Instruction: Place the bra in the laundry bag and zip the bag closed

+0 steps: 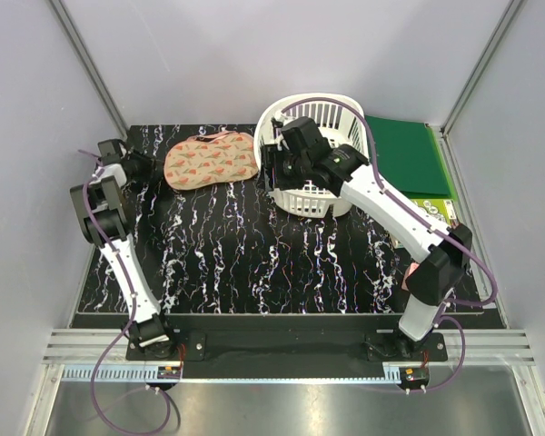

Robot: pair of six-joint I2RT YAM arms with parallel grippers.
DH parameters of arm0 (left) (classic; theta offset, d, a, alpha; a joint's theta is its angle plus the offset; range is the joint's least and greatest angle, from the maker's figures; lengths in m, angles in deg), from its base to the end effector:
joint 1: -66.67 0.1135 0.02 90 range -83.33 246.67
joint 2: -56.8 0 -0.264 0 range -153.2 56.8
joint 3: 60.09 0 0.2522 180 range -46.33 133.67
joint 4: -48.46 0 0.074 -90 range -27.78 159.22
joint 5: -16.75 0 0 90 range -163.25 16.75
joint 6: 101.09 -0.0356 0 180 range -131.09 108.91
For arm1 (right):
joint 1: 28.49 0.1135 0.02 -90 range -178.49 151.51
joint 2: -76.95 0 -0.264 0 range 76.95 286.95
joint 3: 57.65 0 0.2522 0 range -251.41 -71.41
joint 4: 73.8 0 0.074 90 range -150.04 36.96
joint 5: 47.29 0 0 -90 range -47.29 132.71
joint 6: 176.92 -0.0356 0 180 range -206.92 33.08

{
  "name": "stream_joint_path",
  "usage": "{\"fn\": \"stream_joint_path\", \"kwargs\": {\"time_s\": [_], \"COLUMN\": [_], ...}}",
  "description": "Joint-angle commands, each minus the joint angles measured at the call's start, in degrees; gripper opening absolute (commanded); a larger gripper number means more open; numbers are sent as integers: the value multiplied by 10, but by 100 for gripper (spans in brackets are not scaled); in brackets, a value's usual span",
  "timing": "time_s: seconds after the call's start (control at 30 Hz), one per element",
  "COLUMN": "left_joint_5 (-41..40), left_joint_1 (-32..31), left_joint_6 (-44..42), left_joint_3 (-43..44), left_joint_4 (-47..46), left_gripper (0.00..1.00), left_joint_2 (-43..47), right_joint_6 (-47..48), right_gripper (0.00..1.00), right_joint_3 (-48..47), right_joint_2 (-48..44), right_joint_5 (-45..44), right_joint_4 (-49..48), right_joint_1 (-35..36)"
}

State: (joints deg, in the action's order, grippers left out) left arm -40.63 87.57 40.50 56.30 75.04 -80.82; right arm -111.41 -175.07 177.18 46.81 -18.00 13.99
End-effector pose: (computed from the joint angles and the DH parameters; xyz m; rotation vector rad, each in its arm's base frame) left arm 0.4926 0.1676 0.1231 -1.2109 2.1139 -0.9302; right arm 0.2884 0.2675 0.3795 -0.4056 2.3048 0.6910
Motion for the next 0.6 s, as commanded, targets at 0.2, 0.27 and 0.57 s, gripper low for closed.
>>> {"fn": "stream_joint_path", "kwargs": {"time_s": [0.2,0.27,0.57], "left_joint_5": [-45,-31,-111], "left_joint_1": [1,7,40], "left_joint_6": [-53,-61,-74], "left_joint_3": [-100,-130,-404], "left_joint_4": [139,144,162], "left_gripper": [46,45,51], "left_joint_2": [67,96,291], "right_joint_6": [-3,-4,-16], "right_gripper": [61,60,61], "right_joint_3": [-58,-55,-31], "right_joint_2": [38,34,11], "right_joint_5": [17,16,19], "right_joint_4": [1,1,-7], "right_joint_1": [-4,-4,-4]}}
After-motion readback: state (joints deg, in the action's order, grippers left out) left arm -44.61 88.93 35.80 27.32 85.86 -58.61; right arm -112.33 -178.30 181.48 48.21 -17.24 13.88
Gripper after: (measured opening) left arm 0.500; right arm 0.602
